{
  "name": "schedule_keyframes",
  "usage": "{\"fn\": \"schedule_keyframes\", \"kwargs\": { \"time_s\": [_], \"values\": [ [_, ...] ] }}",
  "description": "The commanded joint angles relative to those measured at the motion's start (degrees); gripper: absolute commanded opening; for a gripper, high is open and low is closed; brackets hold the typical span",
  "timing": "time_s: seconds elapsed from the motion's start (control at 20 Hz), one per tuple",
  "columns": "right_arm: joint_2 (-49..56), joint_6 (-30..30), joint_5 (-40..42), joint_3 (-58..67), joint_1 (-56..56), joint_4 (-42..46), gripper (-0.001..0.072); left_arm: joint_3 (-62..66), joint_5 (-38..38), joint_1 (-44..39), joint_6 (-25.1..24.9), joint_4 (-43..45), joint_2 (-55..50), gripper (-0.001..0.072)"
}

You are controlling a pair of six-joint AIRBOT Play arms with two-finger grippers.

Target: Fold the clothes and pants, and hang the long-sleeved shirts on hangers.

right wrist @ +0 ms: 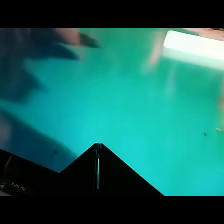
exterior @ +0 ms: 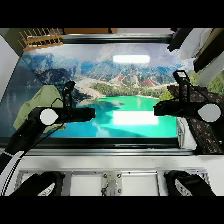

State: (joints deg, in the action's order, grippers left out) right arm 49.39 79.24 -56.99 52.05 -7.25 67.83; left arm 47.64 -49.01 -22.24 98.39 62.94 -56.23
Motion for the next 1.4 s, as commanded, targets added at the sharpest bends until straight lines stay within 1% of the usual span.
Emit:
{"fn": "schedule_keyframes", "kwargs": {
  "time_s": [0.0,0.7,0.75,0.8,0.85,0.9,1.05,1.1,1.15,1.2,1.35],
  "values": [
    [0.0,0.0,0.0,0.1,0.0,0.0,0.0015,0.0,0.0,0.0,0.0,0.0,0.0,0.0008],
    [0.0,0.0,0.0,0.1,0.0,0.0,0.0015,0.0,-0.9,0.0,-0.1,0.2,0.0,0.0008],
    [0.0,0.0,0.0,0.1,0.0,0.0,0.0015,0.2,-0.1,0.5,-1.0,1.5,0.0,0.0029],
    [0.0,0.0,0.0,0.1,-0.1,0.0,0.0015,1.0,-0.2,1.6,-4.0,3.8,0.0,0.0307],
    [0.0,0.0,0.0,0.1,0.0,0.0,0.0015,2.5,-0.5,3.4,-6.5,7.2,0.0,0.0688],
    [0.0,0.0,0.0,0.1,0.0,0.0,0.0015,4.3,-0.7,5.6,-6.6,11.2,0.0,0.072],
    [0.0,0.0,0.0,0.1,0.0,0.0,0.0015,10.2,-1.1,16.0,-6.6,25.0,-0.6,0.072],
    [0.0,0.0,0.0,0.1,0.0,0.0,0.0015,12.2,-1.2,20.1,-6.7,28.0,-1.7,0.072],
    [0.0,0.0,0.0,0.1,0.0,0.0,0.0015,14.4,-2.0,24.5,-7.2,29.9,-3.6,0.072],
    [0.0,0.0,0.0,0.1,0.0,0.0,0.0015,16.2,-2.7,28.3,-8.8,30.3,-6.0,0.072],
    [0.0,0.0,0.0,0.1,0.0,0.0,0.0016,19.4,-3.1,38.0,-11.9,30.0,-14.6,0.072]
  ]
}}
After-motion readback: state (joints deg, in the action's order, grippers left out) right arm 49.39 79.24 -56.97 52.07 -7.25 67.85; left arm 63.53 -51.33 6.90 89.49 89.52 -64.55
